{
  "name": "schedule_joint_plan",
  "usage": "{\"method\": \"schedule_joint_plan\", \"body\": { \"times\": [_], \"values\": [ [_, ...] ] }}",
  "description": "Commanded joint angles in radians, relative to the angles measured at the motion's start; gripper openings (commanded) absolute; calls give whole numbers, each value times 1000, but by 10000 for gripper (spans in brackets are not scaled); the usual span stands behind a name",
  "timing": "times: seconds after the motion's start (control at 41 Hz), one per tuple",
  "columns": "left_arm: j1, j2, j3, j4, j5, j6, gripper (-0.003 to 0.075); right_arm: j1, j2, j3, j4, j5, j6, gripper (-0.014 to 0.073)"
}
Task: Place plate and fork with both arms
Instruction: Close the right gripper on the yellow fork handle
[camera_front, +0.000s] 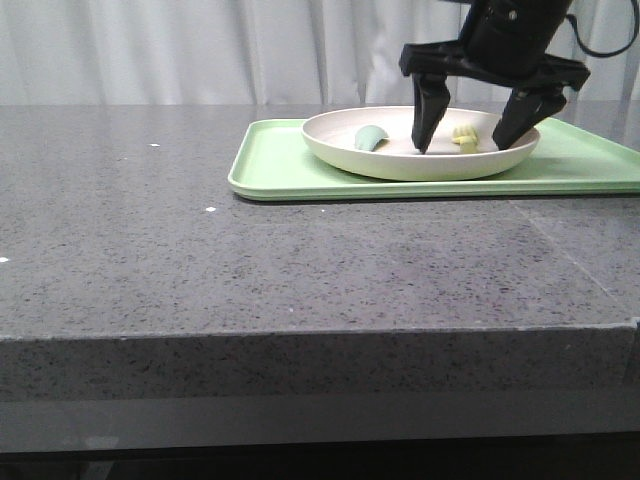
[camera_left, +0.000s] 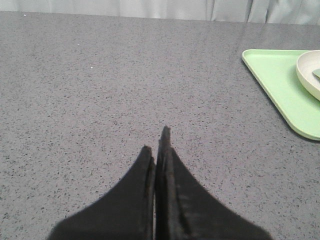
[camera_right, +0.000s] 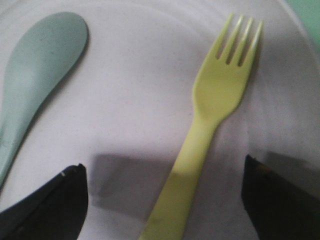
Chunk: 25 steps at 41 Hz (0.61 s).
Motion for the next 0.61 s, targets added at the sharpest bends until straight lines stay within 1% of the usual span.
{"method": "schedule_joint_plan", "body": {
  "times": [0.0, 0.049, 0.122, 0.268, 0.317, 0.39, 0.487, 0.585],
  "values": [
    [2, 5, -26, -7, -78, 0, -18, 1, -46, -36, 6, -40, 1, 643],
    [2, 5, -26, -7, -78, 0, -18, 1, -46, -36, 6, -41, 1, 638],
    [2, 5, -26, -7, -78, 0, -18, 1, -46, -36, 6, -41, 1, 601],
    [2, 5, -26, -7, -78, 0, -18, 1, -46, -36, 6, -41, 1, 434],
    [2, 5, -26, -7, -78, 0, -18, 1, -46, -36, 6, -41, 1, 348],
    [2, 5, -26, -7, -78, 0, -18, 1, -46, -36, 6, -41, 1, 253],
    [2, 5, -26, -7, -78, 0, -18, 1, -46, -36, 6, -49, 1, 160],
    [2, 5, -26, -7, -78, 0, -18, 1, -46, -36, 6, -56, 1, 122]
  ]
}}
